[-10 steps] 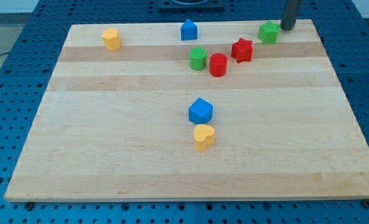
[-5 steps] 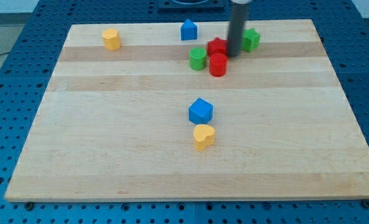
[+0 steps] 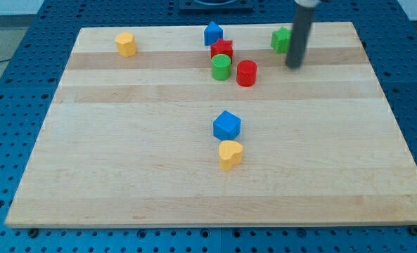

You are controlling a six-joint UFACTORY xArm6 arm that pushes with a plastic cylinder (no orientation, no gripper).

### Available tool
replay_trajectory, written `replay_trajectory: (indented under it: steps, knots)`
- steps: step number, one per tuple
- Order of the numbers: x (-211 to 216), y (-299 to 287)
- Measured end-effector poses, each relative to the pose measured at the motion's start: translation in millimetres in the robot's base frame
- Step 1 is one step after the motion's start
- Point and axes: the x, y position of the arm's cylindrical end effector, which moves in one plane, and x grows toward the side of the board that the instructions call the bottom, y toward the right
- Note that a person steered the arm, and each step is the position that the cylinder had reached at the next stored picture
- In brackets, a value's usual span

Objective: Place the blue cube left of the red circle

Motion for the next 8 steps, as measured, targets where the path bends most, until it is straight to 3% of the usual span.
replay_trajectory:
  steps: [1, 2, 3, 4, 6, 8]
  knots:
    - [108, -30]
    - [133, -103]
    - [130, -185]
    - [104, -230]
    - [119, -175]
    - [99, -174]
